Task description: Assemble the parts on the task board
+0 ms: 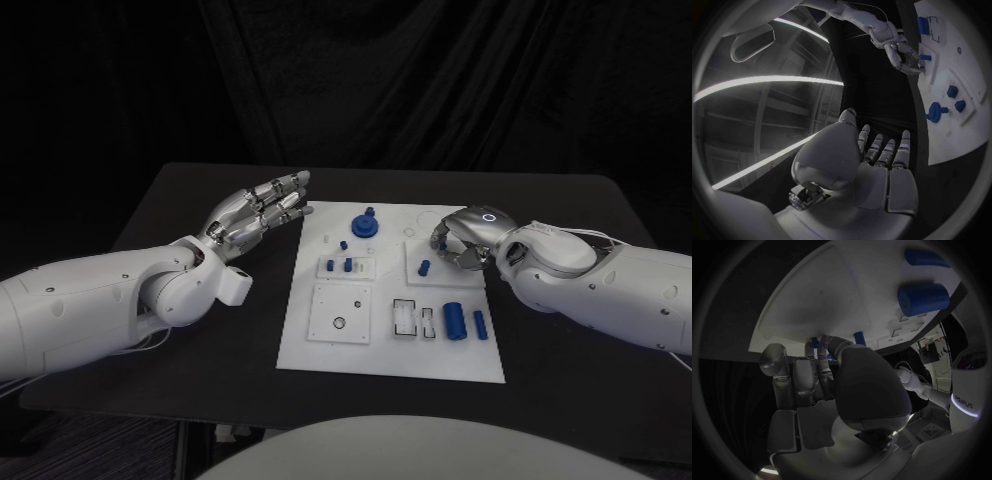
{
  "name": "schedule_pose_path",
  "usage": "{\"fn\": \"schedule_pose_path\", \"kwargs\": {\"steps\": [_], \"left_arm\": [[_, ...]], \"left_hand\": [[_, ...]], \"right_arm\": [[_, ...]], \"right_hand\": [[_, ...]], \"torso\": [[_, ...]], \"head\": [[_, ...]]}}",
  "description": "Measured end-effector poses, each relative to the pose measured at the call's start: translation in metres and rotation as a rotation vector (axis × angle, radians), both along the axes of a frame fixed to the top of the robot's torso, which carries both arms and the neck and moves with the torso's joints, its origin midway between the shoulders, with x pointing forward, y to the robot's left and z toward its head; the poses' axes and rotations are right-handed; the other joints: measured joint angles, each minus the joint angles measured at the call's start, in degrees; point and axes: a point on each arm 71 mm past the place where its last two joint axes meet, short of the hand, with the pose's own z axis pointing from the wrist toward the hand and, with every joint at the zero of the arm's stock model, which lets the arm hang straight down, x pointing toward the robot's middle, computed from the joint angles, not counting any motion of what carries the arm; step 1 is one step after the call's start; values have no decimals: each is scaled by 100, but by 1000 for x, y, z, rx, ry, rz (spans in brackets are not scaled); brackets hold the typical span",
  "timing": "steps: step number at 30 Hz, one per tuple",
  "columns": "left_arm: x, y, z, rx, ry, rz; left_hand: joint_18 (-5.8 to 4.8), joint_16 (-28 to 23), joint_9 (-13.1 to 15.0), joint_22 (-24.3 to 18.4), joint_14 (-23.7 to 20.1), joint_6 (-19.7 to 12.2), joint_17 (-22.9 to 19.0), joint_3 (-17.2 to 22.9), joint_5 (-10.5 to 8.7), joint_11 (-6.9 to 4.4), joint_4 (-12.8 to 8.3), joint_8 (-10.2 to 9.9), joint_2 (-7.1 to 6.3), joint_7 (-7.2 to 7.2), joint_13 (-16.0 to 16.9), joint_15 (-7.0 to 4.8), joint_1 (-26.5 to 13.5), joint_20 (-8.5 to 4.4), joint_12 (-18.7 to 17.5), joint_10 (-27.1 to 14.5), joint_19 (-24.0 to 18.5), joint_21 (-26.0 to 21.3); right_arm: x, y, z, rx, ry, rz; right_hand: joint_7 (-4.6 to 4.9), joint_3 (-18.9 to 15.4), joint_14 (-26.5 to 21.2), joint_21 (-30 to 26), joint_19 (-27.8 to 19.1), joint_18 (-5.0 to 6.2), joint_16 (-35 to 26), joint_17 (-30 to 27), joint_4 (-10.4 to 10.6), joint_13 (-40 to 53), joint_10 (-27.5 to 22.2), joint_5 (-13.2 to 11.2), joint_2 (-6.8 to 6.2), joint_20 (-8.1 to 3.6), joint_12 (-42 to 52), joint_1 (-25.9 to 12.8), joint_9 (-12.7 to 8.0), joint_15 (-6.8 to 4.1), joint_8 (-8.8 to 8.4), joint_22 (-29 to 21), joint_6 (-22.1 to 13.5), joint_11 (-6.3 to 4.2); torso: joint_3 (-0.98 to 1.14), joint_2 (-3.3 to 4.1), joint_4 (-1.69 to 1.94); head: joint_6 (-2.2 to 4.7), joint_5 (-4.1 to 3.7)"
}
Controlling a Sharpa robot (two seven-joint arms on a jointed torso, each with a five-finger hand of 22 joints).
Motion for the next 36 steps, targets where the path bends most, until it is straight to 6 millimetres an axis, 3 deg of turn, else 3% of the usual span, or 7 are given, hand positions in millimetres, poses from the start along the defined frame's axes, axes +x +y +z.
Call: {"fn": "schedule_pose_path", "kwargs": {"steps": [4, 7, 16, 22, 32, 36], "left_arm": [[0, 0, 0, -1, 1, -1], [0, 0, -1, -1, 2, -1], [-1, 0, -1, -1, 3, -1], [-1, 0, -1, -2, 4, -2], [-1, 0, -2, -2, 6, -2], [-2, 0, -2, -3, 7, -4]], "left_hand": [[0, 20, 0, -5, 20, 0, 5, 24, 27, 0, -24, 0, 0, 0, 0, 20, 44, 0, 0, 0, 0, 22], [0, 21, 0, -16, 20, 23, 5, 16, 111, 0, -63, 0, 2, 23, 0, 20, 46, 0, 0, 0, 0, 22], [-1, 20, 5, -18, 40, 30, 5, 38, 260, 19, -120, 0, 19, 31, 5, 41, 110, -2, 0, 20, 82, 24], [0, 20, 11, -15, 62, 113, 4, 39, 360, 19, -150, 0, 42, 113, 4, 62, 132, -1, 0, 20, 123, 45], [-3, 42, 26, -10, 61, 195, 9, 71, 439, 19, -181, 0, 19, 195, 3, 62, 155, -18, 0, 20, 146, 45], [-95, 42, 26, -10, 61, 195, 9, 71, 456, 19, -181, 0, 41, 195, 3, 62, 177, 0, 0, 20, 164, 67]], "right_arm": [[0, -1, 0, -1, 0, -4], [0, -2, 0, -2, 0, -7], [0, -2, 0, -2, 0, -13], [0, -3, 0, -3, 0, -18], [0, -3, 0, -1, -2, -19], [-1, -3, 0, 1, -3, -18]], "right_hand": [[-34, -15, -28, -111, -24, 4, -53, -82, -15, -5, -4, 97, 0, 24, 0, 0, 29, 28, 0, 0, 35, 3], [-45, -31, -51, -171, -41, 90, -85, -140, -31, -11, -20, 192, 4, 41, 0, 4, 70, 51, 11, -1, 120, 20], [3, -6, -71, -171, -21, 90, -85, -141, -166, -29, 12, 901, 158, 21, 0, 162, 261, 31, 85, -1, 249, -12], [3, 40, -49, -169, -19, 89, -85, -135, -279, -27, 43, 1174, 129, -21, 33, 253, 338, 9, 85, -1, 249, -43], [74, 51, -47, -110, 1, 89, -85, -134, -319, -4, 84, 1207, 159, -42, 99, 283, 404, -29, 111, -1, 320, -84], [137, 34, -42, -67, 10, 88, -62, -123, -348, 17, 140, 1167, 159, -50, 143, 283, 464, -38, 156, -1, 341, -98]], "torso": [[0, -1, 0], [1, -1, 1], [1, 0, 2], [1, 0, 2], [1, 2, 3], [1, 2, 3]], "head": [[0, -5], [0, -8], [0, -2], [0, 7], [0, -4], [0, -13]]}}
